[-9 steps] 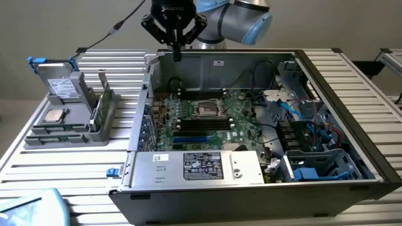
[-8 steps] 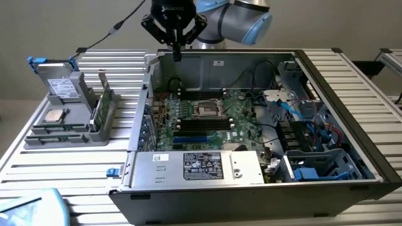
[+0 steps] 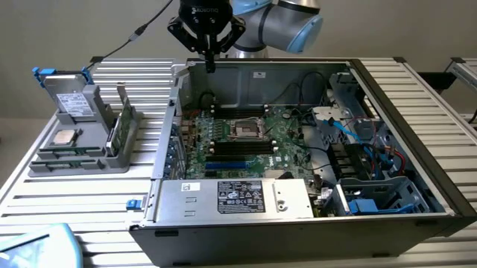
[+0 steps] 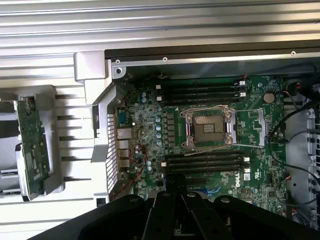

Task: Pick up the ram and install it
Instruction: 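Reach for the ram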

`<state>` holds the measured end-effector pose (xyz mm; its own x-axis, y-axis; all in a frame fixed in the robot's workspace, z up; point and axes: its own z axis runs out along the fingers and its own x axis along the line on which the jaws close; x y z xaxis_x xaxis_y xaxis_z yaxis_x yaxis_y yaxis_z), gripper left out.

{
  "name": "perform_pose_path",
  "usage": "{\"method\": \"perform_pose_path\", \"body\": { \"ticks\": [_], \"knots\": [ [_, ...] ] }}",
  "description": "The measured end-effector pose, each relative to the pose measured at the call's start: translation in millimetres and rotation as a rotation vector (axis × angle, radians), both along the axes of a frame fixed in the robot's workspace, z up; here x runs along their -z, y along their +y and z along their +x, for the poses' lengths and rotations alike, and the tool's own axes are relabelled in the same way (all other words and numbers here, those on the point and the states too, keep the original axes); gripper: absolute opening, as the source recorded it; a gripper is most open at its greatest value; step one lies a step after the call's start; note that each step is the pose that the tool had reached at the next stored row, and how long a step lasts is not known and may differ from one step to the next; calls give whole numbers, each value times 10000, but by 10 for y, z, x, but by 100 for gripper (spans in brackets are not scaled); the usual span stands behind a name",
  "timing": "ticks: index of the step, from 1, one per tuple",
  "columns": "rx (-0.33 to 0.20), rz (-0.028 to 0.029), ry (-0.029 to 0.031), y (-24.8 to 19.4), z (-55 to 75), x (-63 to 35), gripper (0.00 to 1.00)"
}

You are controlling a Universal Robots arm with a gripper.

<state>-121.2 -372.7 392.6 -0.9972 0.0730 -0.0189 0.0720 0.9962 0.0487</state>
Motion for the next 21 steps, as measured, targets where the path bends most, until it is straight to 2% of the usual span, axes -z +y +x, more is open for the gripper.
{"method": "perform_pose_path", "body": {
  "ticks": [6,21],
  "knots": [
    [2,0,1,12,-20,0,10],
    [0,0,0,157,-692,1,10]
  ]
}}
